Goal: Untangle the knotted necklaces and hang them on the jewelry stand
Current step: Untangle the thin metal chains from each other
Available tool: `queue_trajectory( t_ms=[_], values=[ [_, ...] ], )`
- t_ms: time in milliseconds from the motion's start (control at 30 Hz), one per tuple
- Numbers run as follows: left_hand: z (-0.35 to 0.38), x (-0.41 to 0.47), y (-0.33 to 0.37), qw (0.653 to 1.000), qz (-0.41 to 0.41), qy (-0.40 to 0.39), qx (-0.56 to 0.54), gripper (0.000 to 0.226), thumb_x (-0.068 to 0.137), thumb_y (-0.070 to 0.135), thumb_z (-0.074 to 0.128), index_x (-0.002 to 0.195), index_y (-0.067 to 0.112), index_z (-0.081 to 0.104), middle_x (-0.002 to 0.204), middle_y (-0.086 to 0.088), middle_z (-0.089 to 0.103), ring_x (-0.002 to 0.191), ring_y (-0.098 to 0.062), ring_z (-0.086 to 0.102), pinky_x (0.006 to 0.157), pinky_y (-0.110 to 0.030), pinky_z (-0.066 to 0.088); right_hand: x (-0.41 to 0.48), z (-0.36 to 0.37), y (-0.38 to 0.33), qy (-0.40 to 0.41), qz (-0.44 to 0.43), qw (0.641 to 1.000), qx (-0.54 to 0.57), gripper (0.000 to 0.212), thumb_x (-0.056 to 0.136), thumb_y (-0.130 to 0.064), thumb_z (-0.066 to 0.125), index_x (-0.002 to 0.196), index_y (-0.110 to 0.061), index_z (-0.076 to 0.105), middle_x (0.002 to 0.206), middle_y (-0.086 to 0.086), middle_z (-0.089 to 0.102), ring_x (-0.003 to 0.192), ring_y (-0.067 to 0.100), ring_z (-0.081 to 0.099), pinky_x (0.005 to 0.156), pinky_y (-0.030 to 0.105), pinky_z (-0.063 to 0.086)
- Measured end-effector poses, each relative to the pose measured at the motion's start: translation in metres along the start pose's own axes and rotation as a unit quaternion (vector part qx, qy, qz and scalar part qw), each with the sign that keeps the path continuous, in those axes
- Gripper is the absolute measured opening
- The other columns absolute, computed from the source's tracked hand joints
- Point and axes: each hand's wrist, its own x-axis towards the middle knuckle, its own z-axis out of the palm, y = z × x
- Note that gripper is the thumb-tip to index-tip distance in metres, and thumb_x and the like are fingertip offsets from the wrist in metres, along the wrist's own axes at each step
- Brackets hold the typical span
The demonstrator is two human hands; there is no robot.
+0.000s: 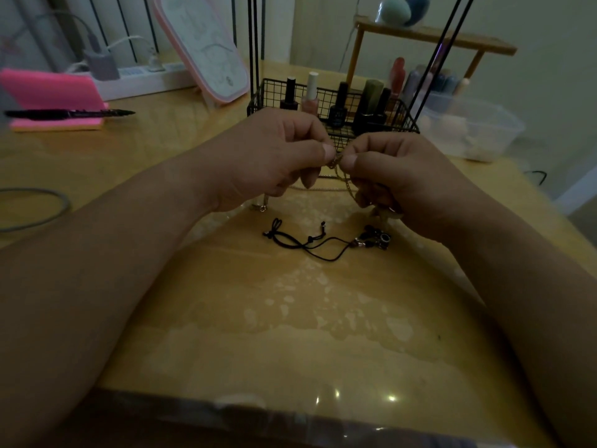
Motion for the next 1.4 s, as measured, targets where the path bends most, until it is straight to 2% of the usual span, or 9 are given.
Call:
queue_trajectory(
  t_ms=[200,433,567,667,800,1033,1100,1300,1400],
  values=[
    [-0.0007,-0.0004,0.0004,0.999,0.011,0.0,0.042,0.004,0.097,0.018,0.069,0.095,0.016,0.071,0.059,0.01,0.054,0.052,-0.004,0.042,0.047,-0.021,0.034,0.0006,-0.0013,0.001,0.006,-0.011,1.0,-0.001,0.017,0.098,-0.008,0.061,0.085,-0.017,0.065,0.064,0.0,0.049,0.052,0.01,0.043,0.065,0.036,0.047],
    [-0.0006,-0.0002,-0.0006,0.999,0.016,-0.007,0.043,0.011,0.096,0.012,0.068,0.09,0.019,0.064,0.065,0.009,0.056,0.055,-0.006,0.043,0.048,-0.023,0.037,0.0031,-0.001,0.0028,-0.014,0.013,0.999,0.028,0.017,0.081,-0.025,0.056,0.066,-0.03,0.062,0.064,-0.004,0.053,0.058,0.013,0.048,0.062,0.03,0.045],
    [0.0004,0.0001,-0.0013,1.0,0.018,-0.01,0.018,0.012,0.097,0.008,0.066,0.092,0.019,0.063,0.073,0.003,0.059,0.056,-0.008,0.041,0.049,-0.024,0.035,0.0024,-0.0019,0.0035,-0.015,0.001,1.0,0.004,0.006,0.081,-0.022,0.059,0.076,-0.021,0.062,0.056,-0.009,0.053,0.056,0.016,0.047,0.062,0.035,0.042],
    [0.0008,0.0004,-0.0022,1.0,0.02,-0.011,0.015,0.011,0.097,0.007,0.066,0.093,0.018,0.063,0.075,-0.001,0.059,0.055,-0.009,0.041,0.05,-0.027,0.034,0.0028,-0.003,0.0032,-0.011,-0.008,1.0,0.004,0.008,0.081,-0.017,0.065,0.087,-0.014,0.062,0.067,-0.005,0.064,0.053,0.011,0.05,0.066,0.042,0.043],
    [0.0009,0.0007,-0.0031,1.0,0.022,-0.005,0.018,0.009,0.097,0.007,0.064,0.092,0.016,0.064,0.077,-0.005,0.06,0.056,-0.009,0.04,0.05,-0.028,0.033,0.0021,-0.0031,0.0033,-0.015,-0.015,1.0,0.01,0.022,0.08,-0.02,0.071,0.1,-0.015,0.065,0.085,0.011,0.063,0.056,0.013,0.053,0.058,0.036,0.047],
    [0.0004,0.0005,-0.0023,1.0,0.021,0.012,0.013,0.014,0.098,0.01,0.063,0.087,0.017,0.066,0.072,-0.001,0.062,0.055,-0.008,0.041,0.05,-0.027,0.034,0.0016,-0.0024,0.0047,0.008,-0.029,0.999,-0.027,0.01,0.089,-0.024,0.071,0.096,-0.018,0.068,0.084,0.002,0.068,0.068,0.024,0.057,0.06,0.032,0.05],
    [0.0015,0.0008,-0.0021,1.0,0.016,0.01,0.009,0.014,0.099,0.009,0.062,0.087,0.016,0.066,0.073,-0.002,0.062,0.055,-0.009,0.041,0.051,-0.028,0.033,0.0017,-0.0025,0.0047,0.01,-0.032,0.999,-0.033,0.003,0.093,-0.018,0.071,0.096,-0.018,0.069,0.084,0.001,0.07,0.068,0.021,0.058,0.06,0.029,0.049],
    [0.0022,0.0003,-0.0026,0.999,0.012,0.0,0.041,0.008,0.098,0.014,0.066,0.091,0.017,0.066,0.077,-0.003,0.068,0.057,-0.015,0.049,0.052,-0.032,0.044,0.001,-0.0025,0.0029,0.008,-0.044,0.999,-0.027,0.009,0.092,-0.006,0.072,0.096,-0.013,0.067,0.078,-0.007,0.069,0.066,0.006,0.059,0.059,0.02,0.048],
    [0.0016,0.0006,-0.0025,0.999,0.026,0.004,0.044,0.008,0.098,0.011,0.067,0.091,0.015,0.066,0.075,-0.004,0.068,0.057,-0.016,0.052,0.05,-0.029,0.048,0.0012,-0.0022,0.0034,0.007,-0.049,0.999,-0.022,0.01,0.092,-0.005,0.072,0.096,-0.012,0.067,0.08,-0.004,0.068,0.067,0.006,0.059,0.059,0.021,0.049]
  ],
)
